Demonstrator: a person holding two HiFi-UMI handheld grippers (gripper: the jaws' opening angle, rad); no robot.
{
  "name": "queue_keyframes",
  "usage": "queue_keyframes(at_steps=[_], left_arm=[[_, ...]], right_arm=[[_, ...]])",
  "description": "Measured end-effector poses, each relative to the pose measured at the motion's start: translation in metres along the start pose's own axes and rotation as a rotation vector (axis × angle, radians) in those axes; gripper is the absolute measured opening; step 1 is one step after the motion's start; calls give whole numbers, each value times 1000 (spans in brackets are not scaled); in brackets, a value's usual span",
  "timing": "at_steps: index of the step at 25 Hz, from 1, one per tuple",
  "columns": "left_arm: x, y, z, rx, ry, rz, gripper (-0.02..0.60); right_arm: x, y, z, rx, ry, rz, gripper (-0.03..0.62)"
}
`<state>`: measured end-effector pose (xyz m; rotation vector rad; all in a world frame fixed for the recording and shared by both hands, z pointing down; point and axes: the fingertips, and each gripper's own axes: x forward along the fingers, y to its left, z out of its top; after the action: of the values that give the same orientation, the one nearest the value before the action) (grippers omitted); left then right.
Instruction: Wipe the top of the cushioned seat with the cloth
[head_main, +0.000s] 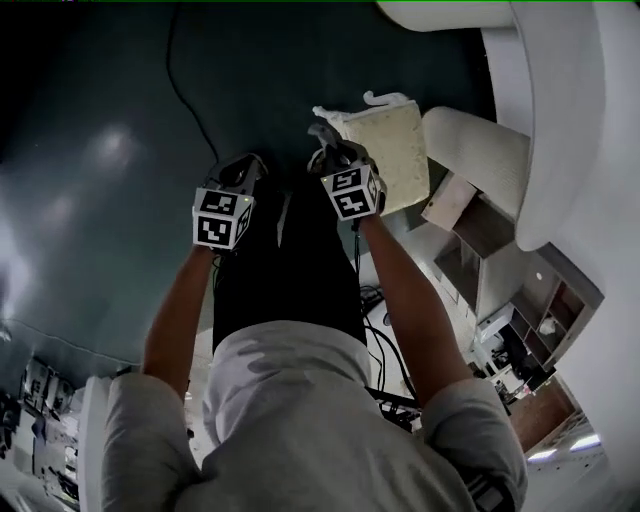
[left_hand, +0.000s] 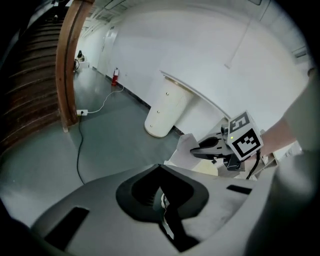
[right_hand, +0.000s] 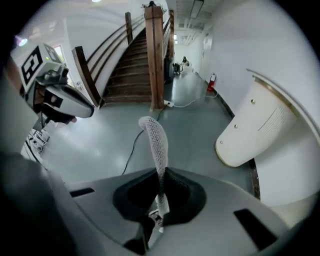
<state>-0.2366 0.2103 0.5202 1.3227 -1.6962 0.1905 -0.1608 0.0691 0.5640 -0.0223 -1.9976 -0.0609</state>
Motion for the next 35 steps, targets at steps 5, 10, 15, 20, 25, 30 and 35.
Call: queue_keyframes(at_steps=[5,10,15,20,25,30,35], left_arm=[[-55,-37,58,-1,-53,-44,13],[-79,-116,116,74,-112,-104,12],[-90,-210,132,284,-88,-239,13],[-88,-296,142,438,-92,-337,12],[-94,-390,144,543,-150,-402,12],[-85,-431,138,608,-179,-359,13],[-95,-451,113,584,-165,-368,12]], right_arm=[[-94,6,46,160,-146,24,19],[-201,-2,46,286,-253,31,20],[-292,-15,12,322,-338,-62,20],[-367,-46,-39,527,-459,-237,20],[-436,-63,-84,678,-599,-357,20],[-458,-64,-133,779,-696,-387,20],[-460,-57,-162,798,-698,-451,20]])
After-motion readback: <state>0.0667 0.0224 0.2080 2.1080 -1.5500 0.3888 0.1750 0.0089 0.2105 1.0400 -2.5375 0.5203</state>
